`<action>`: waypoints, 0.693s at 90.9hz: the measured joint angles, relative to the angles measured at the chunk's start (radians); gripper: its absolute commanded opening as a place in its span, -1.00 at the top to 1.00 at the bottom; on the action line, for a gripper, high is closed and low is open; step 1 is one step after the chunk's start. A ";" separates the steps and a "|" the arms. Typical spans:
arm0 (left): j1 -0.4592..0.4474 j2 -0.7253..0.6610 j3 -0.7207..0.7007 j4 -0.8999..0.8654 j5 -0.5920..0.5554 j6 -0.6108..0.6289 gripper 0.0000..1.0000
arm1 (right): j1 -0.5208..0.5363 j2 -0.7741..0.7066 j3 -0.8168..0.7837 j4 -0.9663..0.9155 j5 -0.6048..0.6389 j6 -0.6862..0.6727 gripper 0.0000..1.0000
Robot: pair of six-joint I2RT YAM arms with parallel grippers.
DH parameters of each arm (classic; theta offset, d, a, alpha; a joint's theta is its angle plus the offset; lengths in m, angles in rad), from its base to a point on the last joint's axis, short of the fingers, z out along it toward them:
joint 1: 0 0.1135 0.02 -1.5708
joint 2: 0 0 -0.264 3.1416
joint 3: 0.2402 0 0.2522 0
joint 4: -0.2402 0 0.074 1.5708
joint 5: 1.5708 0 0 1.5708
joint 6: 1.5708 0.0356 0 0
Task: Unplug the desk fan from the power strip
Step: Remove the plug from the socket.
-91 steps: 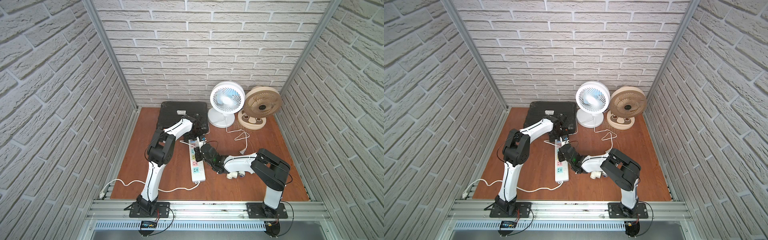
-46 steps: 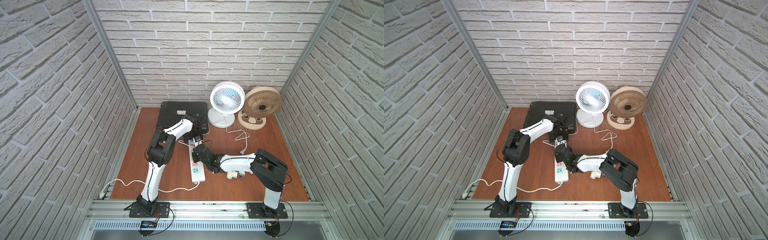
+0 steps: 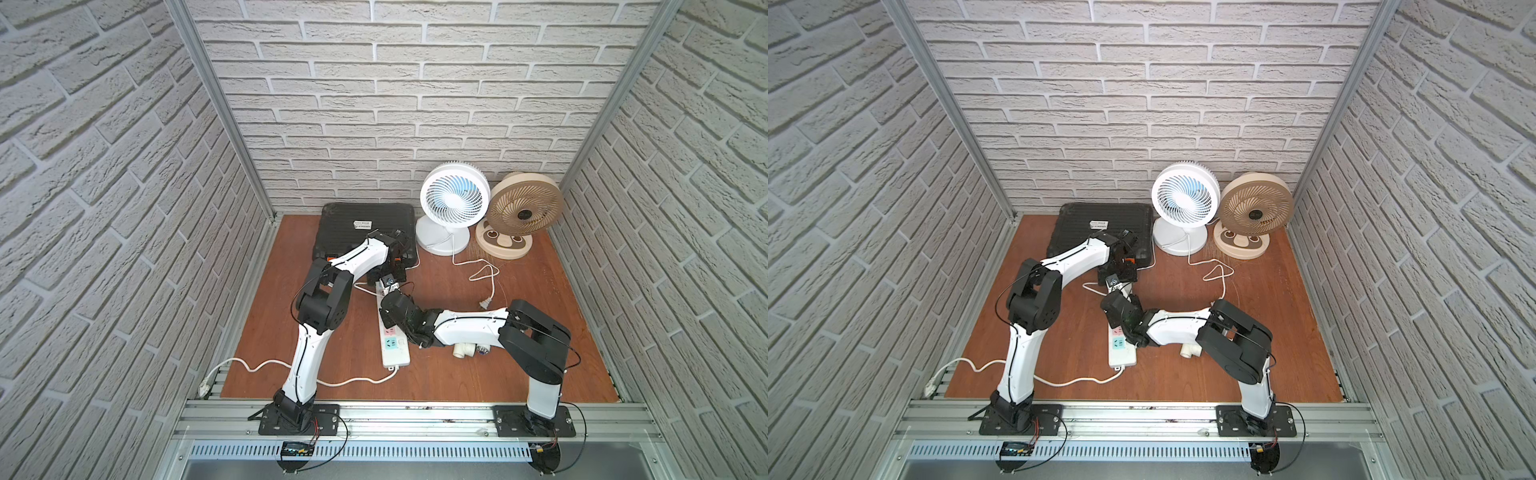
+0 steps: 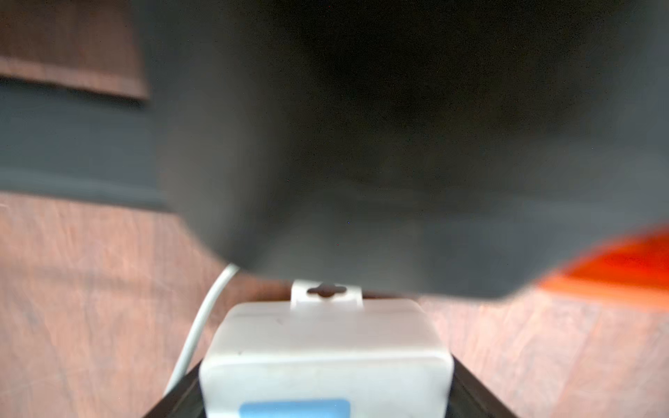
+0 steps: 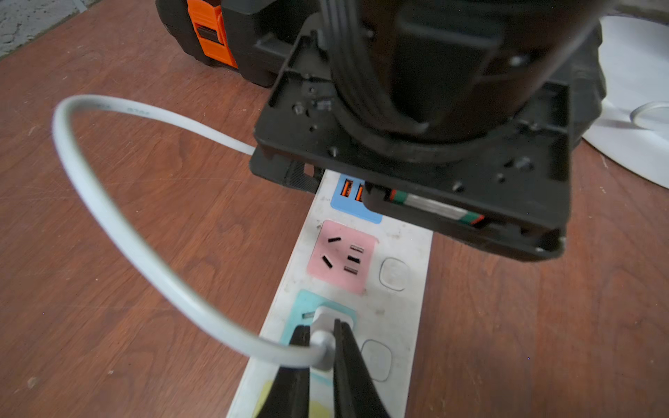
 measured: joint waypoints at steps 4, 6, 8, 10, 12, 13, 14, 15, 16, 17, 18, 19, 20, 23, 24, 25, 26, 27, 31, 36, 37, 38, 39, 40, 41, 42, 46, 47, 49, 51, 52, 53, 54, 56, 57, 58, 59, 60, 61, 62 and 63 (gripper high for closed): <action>-0.001 0.000 0.000 0.000 -0.001 0.000 1.00 | 0.001 0.000 -0.001 0.001 0.002 0.001 0.95; -0.001 0.000 0.000 -0.001 -0.002 -0.001 1.00 | 0.001 0.000 -0.002 0.002 0.003 0.003 0.95; -0.001 0.000 0.000 -0.001 -0.002 -0.002 1.00 | 0.001 -0.001 -0.005 0.007 0.003 0.004 0.95; -0.002 0.000 0.000 -0.001 -0.002 -0.002 1.00 | 0.001 -0.002 -0.010 0.013 0.002 0.007 0.95; -0.002 0.000 0.000 -0.002 -0.002 -0.003 1.00 | 0.001 -0.003 -0.014 0.018 0.002 0.009 0.95; -0.002 0.000 0.000 -0.002 -0.002 -0.003 1.00 | 0.001 -0.005 -0.017 0.021 0.001 0.012 0.95; -0.002 0.000 0.000 -0.003 -0.002 -0.003 1.00 | 0.001 -0.006 -0.019 0.023 0.000 0.014 0.95; -0.003 0.000 0.000 -0.004 -0.002 -0.004 1.00 | 0.000 -0.008 -0.022 0.025 -0.002 0.016 0.95; -0.003 0.000 0.001 -0.005 -0.002 -0.005 1.00 | 0.000 -0.010 -0.026 0.029 -0.004 0.020 0.95; -0.004 0.000 0.001 -0.007 -0.002 -0.005 1.00 | 0.000 -0.012 -0.029 0.031 -0.006 0.024 0.95; -0.004 0.000 0.002 -0.008 -0.002 -0.006 1.00 | -0.001 -0.013 -0.032 0.034 -0.008 0.026 0.95; -0.005 0.000 0.002 -0.009 -0.002 -0.007 1.00 | -0.002 -0.015 -0.036 0.037 -0.010 0.029 0.95; -0.005 0.000 0.002 -0.010 -0.002 -0.008 1.00 | -0.003 -0.017 -0.039 0.040 -0.012 0.032 0.95; -0.007 0.000 0.003 -0.012 -0.003 -0.010 1.00 | -0.006 -0.024 -0.050 0.049 -0.021 0.043 0.95; -0.007 0.000 0.003 -0.012 -0.003 -0.010 1.00 | -0.008 -0.026 -0.054 0.052 -0.023 0.047 0.95; -0.007 0.000 0.003 -0.013 -0.003 -0.011 1.00 | -0.010 -0.028 -0.057 0.055 -0.027 0.053 0.95; -0.008 0.000 0.003 -0.013 -0.003 -0.011 1.00 | -0.012 -0.030 -0.061 0.059 -0.031 0.055 0.95; -0.008 0.000 0.003 -0.014 -0.003 -0.012 1.00 | -0.014 -0.032 -0.065 0.063 -0.036 0.060 0.95; -0.010 0.000 0.004 -0.015 -0.005 -0.014 1.00 | -0.021 -0.040 -0.076 0.072 -0.053 0.076 0.95; -0.010 0.000 0.004 -0.015 -0.006 -0.016 1.00 | -0.029 -0.047 -0.087 0.082 -0.071 0.093 0.95; -0.010 0.000 0.004 -0.015 -0.006 -0.016 1.00 | -0.031 -0.048 -0.090 0.085 -0.076 0.098 0.95; -0.010 0.000 0.004 -0.015 -0.007 -0.016 1.00 | -0.033 -0.048 -0.091 0.087 -0.079 0.101 0.95; -0.010 0.000 0.004 -0.015 -0.007 -0.016 1.00 | -0.034 -0.050 -0.093 0.089 -0.082 0.104 0.95; -0.010 0.000 0.004 -0.015 -0.007 -0.016 1.00 | -0.035 -0.050 -0.094 0.090 -0.085 0.106 0.95; -0.010 0.000 0.004 -0.015 -0.008 -0.017 1.00 | -0.037 -0.051 -0.095 0.092 -0.088 0.109 0.95; -0.010 0.000 0.004 -0.015 -0.008 -0.017 1.00 | -0.038 -0.051 -0.096 0.092 -0.091 0.112 0.95; -0.011 0.000 0.004 -0.015 -0.009 -0.017 1.00 | -0.042 -0.053 -0.098 0.093 -0.101 0.119 0.95; -0.011 0.000 0.004 -0.015 -0.008 -0.017 1.00 | -0.043 -0.053 -0.098 0.094 -0.103 0.122 0.95; -0.011 0.000 0.004 -0.015 -0.009 -0.017 1.00 | -0.044 -0.054 -0.098 0.094 -0.106 0.125 0.95; -0.011 0.000 0.004 -0.015 -0.009 -0.017 1.00 | -0.044 -0.054 -0.098 0.094 -0.107 0.127 0.95; -0.011 0.000 0.004 -0.015 -0.009 -0.017 1.00 | -0.045 -0.054 -0.098 0.094 -0.109 0.128 0.94; -0.011 0.000 0.004 -0.015 -0.009 -0.017 1.00 | -0.045 -0.055 -0.098 0.094 -0.110 0.129 0.95; -0.011 0.000 0.004 -0.015 -0.009 -0.017 1.00 | -0.045 -0.055 -0.098 0.094 -0.111 0.130 0.95; -0.011 0.000 0.004 -0.015 -0.009 -0.017 1.00 | -0.045 -0.055 -0.098 0.094 -0.113 0.132 0.94; -0.011 0.000 0.004 -0.015 -0.009 -0.017 1.00 | -0.045 -0.055 -0.098 0.094 -0.114 0.132 0.94; -0.011 0.000 0.004 -0.015 -0.009 -0.017 1.00 | -0.045 -0.055 -0.098 0.093 -0.115 0.132 0.94; -0.011 0.000 0.004 -0.015 -0.009 -0.017 1.00 | -0.045 -0.055 -0.098 0.093 -0.116 0.132 0.94; -0.011 0.000 0.004 -0.015 -0.009 -0.017 1.00 | -0.045 -0.055 -0.098 0.093 -0.117 0.132 0.94; -0.011 0.000 0.004 -0.015 -0.009 -0.017 1.00 | -0.046 -0.055 -0.098 0.093 -0.117 0.132 0.94; -0.011 0.000 0.004 -0.015 -0.009 -0.017 1.00 | -0.046 -0.056 -0.098 0.093 -0.119 0.132 0.94; -0.011 0.000 0.004 -0.015 -0.009 -0.017 1.00 | -0.046 -0.056 -0.098 0.093 -0.119 0.132 0.94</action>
